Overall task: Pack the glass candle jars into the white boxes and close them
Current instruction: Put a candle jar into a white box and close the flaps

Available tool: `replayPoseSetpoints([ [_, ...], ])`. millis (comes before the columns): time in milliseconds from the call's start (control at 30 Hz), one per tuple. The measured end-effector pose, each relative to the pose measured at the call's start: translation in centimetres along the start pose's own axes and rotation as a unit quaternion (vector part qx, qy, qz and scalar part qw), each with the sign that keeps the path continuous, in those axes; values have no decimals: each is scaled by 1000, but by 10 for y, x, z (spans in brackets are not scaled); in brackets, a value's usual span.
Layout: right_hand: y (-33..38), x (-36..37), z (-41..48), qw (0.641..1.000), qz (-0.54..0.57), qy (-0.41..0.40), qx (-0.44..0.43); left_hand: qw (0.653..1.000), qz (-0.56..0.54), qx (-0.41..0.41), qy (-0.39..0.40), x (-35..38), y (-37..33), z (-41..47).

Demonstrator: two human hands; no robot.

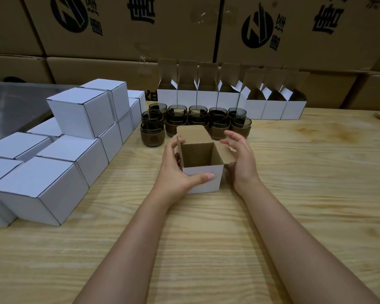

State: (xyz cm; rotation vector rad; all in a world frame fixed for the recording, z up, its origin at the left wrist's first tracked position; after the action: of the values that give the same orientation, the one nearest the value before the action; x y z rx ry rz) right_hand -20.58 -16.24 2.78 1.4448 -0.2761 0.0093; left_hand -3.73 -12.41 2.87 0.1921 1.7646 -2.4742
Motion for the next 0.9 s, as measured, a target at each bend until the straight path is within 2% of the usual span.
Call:
replayPoseSetpoints([
  [67, 12, -21, 21, 986, -116, -109, -43, 1000, 11, -15, 1, 0, 6, 3],
  [133, 25, -36, 44, 957, -229, -165, -72, 1000, 17, -15, 0, 0, 8, 4],
  [267, 22, -40, 83, 878, -462, -122, -32, 1000, 16, -9, -4, 0, 8, 4],
  [333, 15, -40, 94, 856, -509, -92, -10, 1000, 11, -9, -6, 0, 8, 5],
  [467, 8, -41, 99, 838, -542, -68, 4, 1000, -4, -17, -8, -1, 9, 6],
  [700, 20, -52, 78, 833, -541, -109, -49, 998, -48, -47, -8, -2, 14, 6],
  [800, 21, -61, 67, 850, -513, -112, -51, 997, -56, -51, -11, -2, 13, 6],
  [900, 19, -70, 60, 888, -448, -90, -54, 996, -70, -53, -16, -2, 13, 5],
])
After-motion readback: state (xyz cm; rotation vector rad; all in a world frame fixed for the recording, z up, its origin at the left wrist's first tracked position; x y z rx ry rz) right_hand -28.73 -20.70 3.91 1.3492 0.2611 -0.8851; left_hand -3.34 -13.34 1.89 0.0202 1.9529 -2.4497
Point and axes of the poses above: each hand's wrist, its own z-axis towards the middle knuckle, its own x-axis out of the palm, y = z × x, the point moved 8 cm from there along z, towards the middle knuckle, and after that the axes turned 1 degree about x, right-handed, at the moved point
